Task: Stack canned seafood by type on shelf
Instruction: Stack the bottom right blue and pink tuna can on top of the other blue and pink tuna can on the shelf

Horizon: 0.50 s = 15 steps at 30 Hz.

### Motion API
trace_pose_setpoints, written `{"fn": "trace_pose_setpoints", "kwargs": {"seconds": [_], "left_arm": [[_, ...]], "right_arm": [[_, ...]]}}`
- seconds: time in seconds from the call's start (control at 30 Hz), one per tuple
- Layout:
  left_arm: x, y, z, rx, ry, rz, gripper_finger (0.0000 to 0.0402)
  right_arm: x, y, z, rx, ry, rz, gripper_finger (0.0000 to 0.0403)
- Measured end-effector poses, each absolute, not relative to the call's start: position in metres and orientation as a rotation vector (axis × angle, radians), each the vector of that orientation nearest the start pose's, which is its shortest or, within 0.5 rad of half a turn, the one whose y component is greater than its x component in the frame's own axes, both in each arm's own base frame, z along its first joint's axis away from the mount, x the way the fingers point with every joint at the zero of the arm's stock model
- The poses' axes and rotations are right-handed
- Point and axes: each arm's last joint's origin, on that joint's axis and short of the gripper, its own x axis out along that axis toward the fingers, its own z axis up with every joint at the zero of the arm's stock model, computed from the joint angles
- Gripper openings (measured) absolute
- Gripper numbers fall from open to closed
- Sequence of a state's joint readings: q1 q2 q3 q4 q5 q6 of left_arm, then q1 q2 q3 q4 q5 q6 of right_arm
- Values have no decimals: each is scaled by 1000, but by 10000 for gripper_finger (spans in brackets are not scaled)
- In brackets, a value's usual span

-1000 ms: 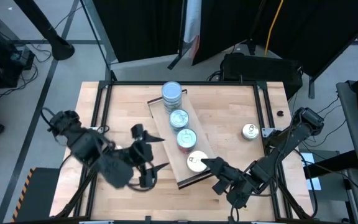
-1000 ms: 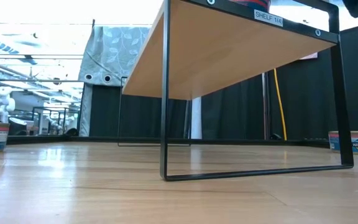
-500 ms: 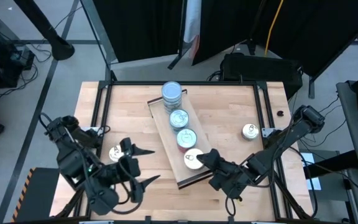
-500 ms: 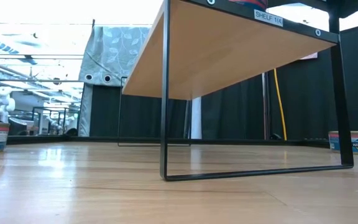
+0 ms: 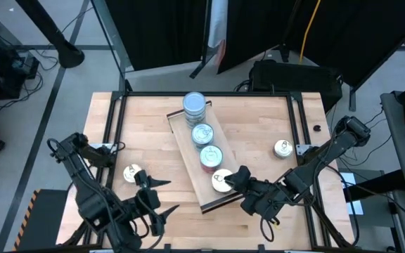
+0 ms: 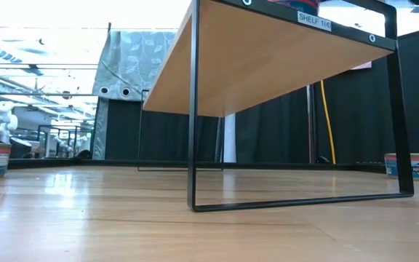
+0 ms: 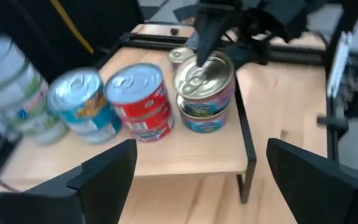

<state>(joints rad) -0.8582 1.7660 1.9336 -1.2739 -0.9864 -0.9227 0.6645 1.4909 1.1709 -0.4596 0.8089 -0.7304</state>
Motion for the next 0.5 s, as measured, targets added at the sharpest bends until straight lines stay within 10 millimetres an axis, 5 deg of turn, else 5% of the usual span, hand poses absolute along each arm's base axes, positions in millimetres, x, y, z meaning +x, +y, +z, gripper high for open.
{"fn": "trace_pose_setpoints", "kwargs": {"seconds": [0.2, 0.5], "left_arm": [[242, -245, 372, -242, 461, 479, 357], [238, -252, 361, -237, 453, 469, 357]], "right_arm": [[259, 160, 299, -1053, 594, 150, 293], [260, 137, 311, -877, 587, 207, 293]]}}
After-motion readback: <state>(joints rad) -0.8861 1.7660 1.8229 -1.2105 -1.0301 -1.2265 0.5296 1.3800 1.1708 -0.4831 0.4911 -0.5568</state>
